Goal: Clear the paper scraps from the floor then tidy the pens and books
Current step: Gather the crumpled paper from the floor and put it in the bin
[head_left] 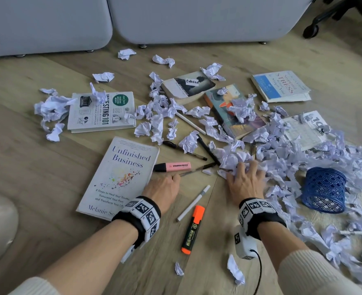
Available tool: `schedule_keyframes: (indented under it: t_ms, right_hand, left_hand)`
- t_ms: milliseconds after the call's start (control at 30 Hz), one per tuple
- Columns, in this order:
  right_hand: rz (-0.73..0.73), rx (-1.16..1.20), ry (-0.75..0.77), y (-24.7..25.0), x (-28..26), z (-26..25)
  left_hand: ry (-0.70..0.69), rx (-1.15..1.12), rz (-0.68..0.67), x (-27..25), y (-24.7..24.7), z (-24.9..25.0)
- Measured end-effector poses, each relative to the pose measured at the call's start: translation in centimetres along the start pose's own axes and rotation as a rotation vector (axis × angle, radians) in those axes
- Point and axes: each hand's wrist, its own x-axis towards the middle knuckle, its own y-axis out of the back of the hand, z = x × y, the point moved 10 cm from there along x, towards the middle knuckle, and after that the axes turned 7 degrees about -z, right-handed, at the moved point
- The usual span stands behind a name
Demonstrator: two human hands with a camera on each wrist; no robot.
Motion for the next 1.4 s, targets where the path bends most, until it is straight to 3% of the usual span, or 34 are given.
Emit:
schedule_keyframes:
  t_ms: [100, 267, 467, 567, 667, 867, 967, 1133, 1200, 1400]
  right_hand:
    - [-0.047, 0.01, 0.033, -0.3, -0.1, -0.8]
    - [-0.127, 0.291, 0.075, 0.7, -0.9, -0.6]
    - [0.154, 0.65, 0.044, 5.1, -4.3, 2.2]
    - [0.251, 0.519, -0.158, 6.8, -6.0, 6.7]
    - [0.147, 0.287, -0.376, 5.5, -7.2, 12.2]
    - [-0.13, 0.079, -0.438, -1.7, -8.8, 16.7]
    - [-0.25, 0.026, -0.384, -4.6, -9.7, 16.8]
    - [-0.017, -0.017, -0.046, -1.5, -10.3, 11.8]
    - [-0.018, -0.004, 0.018, -1.3, -10.2, 10.2]
    - [-0.118, 0.583, -0.026, -2.2, -9.8, 10.7]
  left_hand:
    - [0.002, -0.008, -0.049, -0.2, 0.2, 0.3]
    - [0.01, -0.209, -0.021, -0.1, 1.2, 0.8]
    - [-0.1, -0.362, 0.043, 1.1, 2.4, 4.8]
    - [-0.145, -0.375, 0.101, 1.9, 3.5, 7.9]
    - [-0.179, -0.374, 0.068, 2.6, 3.4, 11.7]
    - [-0.315, -0.086, -0.059, 3.9, -0.7, 20.0]
    - [-0.35, 0.004, -0.068, 4.0, -2.4, 22.2]
    - [-0.372, -0.017, -0.046, 4.2, -2.1, 22.4]
    - [-0.433, -0.009, -0.04, 3.6, -1.5, 22.4]
    - [-0.551, -0.057, -0.088, 2.1, -0.1, 20.1]
